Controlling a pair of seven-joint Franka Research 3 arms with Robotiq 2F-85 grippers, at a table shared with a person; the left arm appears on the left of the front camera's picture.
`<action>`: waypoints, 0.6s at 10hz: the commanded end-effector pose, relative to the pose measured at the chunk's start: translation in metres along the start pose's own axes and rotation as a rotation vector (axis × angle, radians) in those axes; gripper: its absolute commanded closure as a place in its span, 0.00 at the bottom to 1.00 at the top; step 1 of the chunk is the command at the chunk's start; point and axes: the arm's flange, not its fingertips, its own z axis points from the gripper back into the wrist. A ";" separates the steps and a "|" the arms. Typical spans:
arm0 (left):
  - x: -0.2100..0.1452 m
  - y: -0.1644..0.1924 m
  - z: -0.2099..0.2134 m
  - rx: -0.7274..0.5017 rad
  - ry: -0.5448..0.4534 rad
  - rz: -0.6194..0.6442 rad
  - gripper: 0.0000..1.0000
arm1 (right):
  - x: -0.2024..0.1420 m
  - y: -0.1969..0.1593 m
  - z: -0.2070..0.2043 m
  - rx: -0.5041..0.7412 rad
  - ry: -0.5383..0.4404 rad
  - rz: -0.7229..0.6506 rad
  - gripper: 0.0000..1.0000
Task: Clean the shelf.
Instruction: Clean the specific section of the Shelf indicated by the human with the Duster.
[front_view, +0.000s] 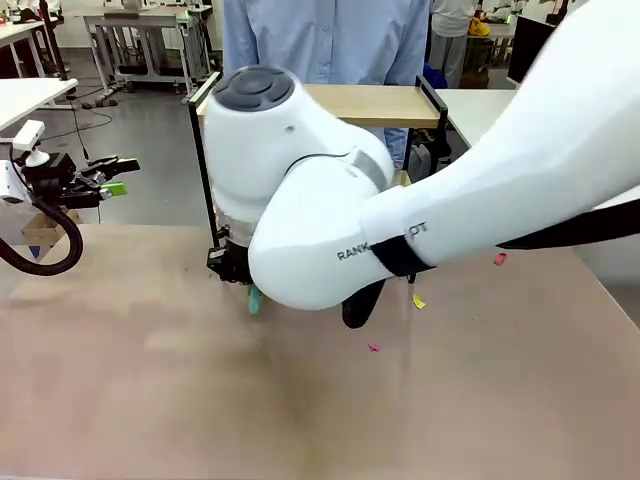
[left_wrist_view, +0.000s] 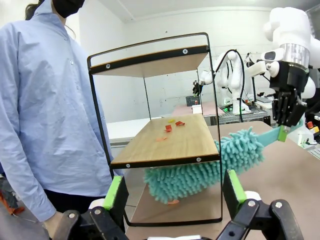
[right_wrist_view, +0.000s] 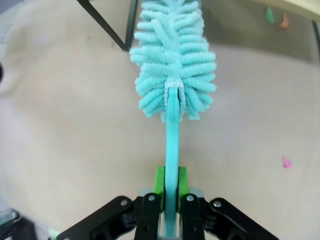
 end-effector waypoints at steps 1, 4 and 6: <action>0.004 0.000 0.000 0.000 0.002 -0.011 0.00 | 0.007 0.037 -0.017 -0.023 -0.066 -0.003 0.87; 0.004 0.000 0.000 0.000 0.002 -0.011 0.00 | 0.017 0.046 -0.046 -0.029 -0.072 -0.004 0.87; 0.004 0.000 0.000 0.000 0.002 -0.011 0.00 | 0.016 0.048 -0.064 -0.033 -0.002 -0.032 0.87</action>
